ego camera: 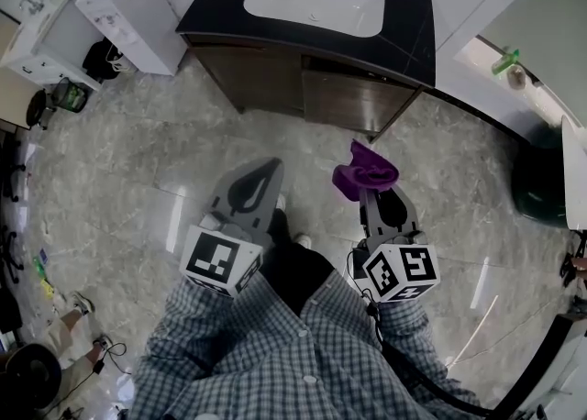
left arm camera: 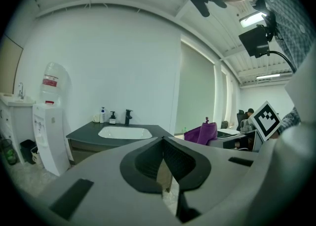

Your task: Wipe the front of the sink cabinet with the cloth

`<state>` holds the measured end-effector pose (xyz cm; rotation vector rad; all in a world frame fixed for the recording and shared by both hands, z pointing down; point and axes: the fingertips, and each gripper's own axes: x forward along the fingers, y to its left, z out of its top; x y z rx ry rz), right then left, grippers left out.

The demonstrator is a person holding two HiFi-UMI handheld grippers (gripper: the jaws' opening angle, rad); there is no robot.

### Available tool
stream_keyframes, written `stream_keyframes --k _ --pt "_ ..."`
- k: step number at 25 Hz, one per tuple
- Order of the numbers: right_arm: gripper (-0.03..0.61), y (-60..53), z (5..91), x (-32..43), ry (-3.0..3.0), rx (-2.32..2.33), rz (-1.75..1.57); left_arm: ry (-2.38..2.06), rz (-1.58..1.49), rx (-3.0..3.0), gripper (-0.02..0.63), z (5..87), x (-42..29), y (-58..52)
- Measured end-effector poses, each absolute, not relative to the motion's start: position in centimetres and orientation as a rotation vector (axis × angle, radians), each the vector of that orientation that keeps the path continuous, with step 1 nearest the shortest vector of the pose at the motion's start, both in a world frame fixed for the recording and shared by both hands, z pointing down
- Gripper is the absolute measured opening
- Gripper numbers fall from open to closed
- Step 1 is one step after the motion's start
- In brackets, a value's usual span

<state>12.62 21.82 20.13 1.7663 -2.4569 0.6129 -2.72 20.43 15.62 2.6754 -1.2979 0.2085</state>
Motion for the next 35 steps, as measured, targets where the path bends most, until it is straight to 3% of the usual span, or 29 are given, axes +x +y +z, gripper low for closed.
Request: stream_keyframes --k 21,35 --pt "0.074 5.6 20.8 9.8 -2.377 1.879 0.651 -1.171 0.217 2.706 0.011 16.5 -5.4 3.3" --pt "0.074 -0.2 24.5 8.8 -2.270 1.865 0.679 -1.048 0.271 2.643 0.011 21.4 -5.7 -2.4"
